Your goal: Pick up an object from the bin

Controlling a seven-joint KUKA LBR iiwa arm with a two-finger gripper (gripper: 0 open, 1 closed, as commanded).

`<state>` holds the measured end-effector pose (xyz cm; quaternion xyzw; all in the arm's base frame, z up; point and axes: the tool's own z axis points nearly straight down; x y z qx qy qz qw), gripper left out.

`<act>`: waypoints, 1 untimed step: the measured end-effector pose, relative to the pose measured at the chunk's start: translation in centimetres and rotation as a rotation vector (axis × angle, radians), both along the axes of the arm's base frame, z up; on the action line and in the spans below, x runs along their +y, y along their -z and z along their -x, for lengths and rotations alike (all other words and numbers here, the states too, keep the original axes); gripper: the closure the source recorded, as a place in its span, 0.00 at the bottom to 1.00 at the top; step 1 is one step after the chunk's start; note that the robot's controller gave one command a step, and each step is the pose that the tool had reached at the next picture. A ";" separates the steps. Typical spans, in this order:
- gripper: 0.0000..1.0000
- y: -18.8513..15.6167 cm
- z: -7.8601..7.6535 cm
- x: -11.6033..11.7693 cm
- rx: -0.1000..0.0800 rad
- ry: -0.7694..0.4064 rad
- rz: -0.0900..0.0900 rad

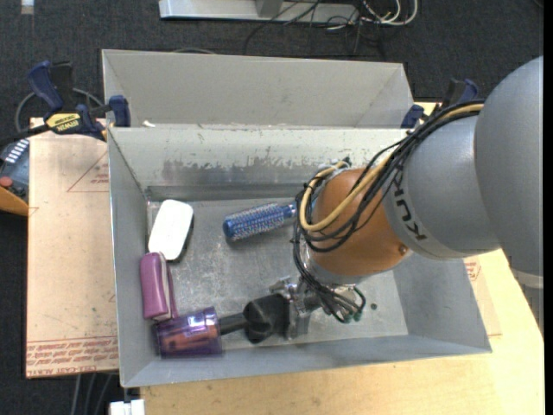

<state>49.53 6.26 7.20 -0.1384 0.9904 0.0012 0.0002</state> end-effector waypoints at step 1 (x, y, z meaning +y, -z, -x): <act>1.00 0.0 0.0 0.0 0.000 0.000 0.000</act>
Offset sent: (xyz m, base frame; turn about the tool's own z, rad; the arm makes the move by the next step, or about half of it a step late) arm 0.0063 0.0067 0.1183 0.0023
